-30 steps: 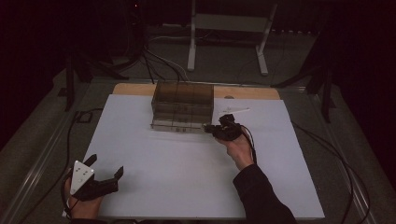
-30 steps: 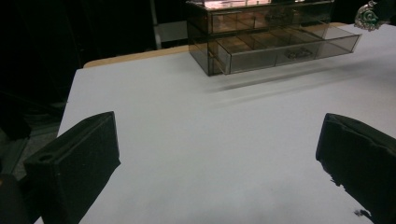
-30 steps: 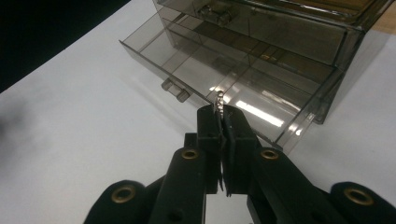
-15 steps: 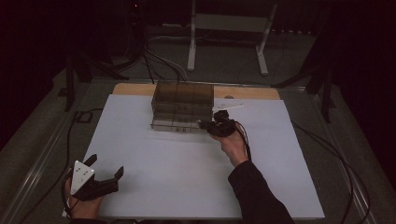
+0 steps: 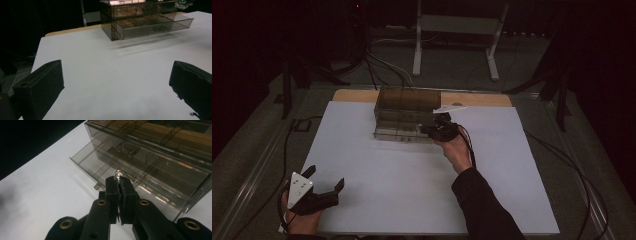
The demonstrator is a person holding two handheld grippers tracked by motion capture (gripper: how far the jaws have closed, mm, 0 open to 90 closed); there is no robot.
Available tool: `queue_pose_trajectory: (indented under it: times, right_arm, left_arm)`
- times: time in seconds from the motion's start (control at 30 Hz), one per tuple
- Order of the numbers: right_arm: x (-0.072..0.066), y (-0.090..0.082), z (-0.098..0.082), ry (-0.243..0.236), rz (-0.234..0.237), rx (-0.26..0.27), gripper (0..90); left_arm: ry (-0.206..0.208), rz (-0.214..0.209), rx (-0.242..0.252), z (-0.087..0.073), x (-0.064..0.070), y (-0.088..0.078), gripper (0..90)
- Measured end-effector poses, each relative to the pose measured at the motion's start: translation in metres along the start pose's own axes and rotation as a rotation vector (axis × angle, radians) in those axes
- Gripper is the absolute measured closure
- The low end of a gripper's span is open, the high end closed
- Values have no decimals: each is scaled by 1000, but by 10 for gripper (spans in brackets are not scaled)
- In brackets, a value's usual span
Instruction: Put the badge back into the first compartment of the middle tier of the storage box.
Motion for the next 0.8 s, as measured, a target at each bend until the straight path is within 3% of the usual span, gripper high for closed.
queue_pose_trajectory:
  times: [0.8]
  right_arm:
    - [-9, 20, 16, 0, 20, -3, 873]
  left_arm:
    - [-3, 1, 4, 0, 0, -1, 4]
Point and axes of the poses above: each handheld gripper's, and its own axes: y roughly forward along the jaws, z roughly out of its top, x roughly to its right, the point moved 10 cm from there along y, roughly forward along the jaws, and after that the axes turned 5 degrees about z, right-handed, at the moved point
